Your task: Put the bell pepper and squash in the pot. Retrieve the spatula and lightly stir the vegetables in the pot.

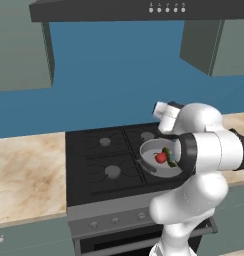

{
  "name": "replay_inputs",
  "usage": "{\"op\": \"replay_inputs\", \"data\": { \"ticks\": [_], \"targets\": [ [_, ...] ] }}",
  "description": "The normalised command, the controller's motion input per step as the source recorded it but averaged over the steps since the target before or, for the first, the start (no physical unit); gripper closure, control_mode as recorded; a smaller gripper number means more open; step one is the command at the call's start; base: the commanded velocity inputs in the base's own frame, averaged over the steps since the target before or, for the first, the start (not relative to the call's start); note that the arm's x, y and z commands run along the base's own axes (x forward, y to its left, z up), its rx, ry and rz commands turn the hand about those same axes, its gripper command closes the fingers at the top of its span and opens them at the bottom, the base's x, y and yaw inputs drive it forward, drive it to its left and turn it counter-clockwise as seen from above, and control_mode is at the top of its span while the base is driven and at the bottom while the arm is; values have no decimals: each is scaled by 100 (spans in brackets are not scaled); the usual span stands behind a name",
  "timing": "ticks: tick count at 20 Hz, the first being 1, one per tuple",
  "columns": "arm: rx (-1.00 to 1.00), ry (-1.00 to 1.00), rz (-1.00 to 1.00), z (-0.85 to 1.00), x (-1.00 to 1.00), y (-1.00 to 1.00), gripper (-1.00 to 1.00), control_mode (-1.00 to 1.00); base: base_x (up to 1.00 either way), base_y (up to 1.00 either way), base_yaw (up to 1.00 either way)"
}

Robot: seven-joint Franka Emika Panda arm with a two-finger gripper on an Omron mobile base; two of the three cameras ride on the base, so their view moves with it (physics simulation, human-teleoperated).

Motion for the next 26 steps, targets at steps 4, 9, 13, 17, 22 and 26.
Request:
{"op": "replay_inputs", "data": {
  "ticks": [4,9,13,17,22,26],
  "targets": [
    [-8,12,27,2,39,-4,100,-100,0,0,0],
    [1,-2,15,44,14,0,100,-100,0,0,0],
    [-1,-2,4,8,-17,0,100,-100,0,0,0],
    [-8,0,1,-9,-26,0,100,-100,0,0,0],
    [-8,-4,0,-21,0,4,100,-100,0,0,0],
    [-3,-9,0,0,0,29,100,-100,0,0,0]
  ]
}}
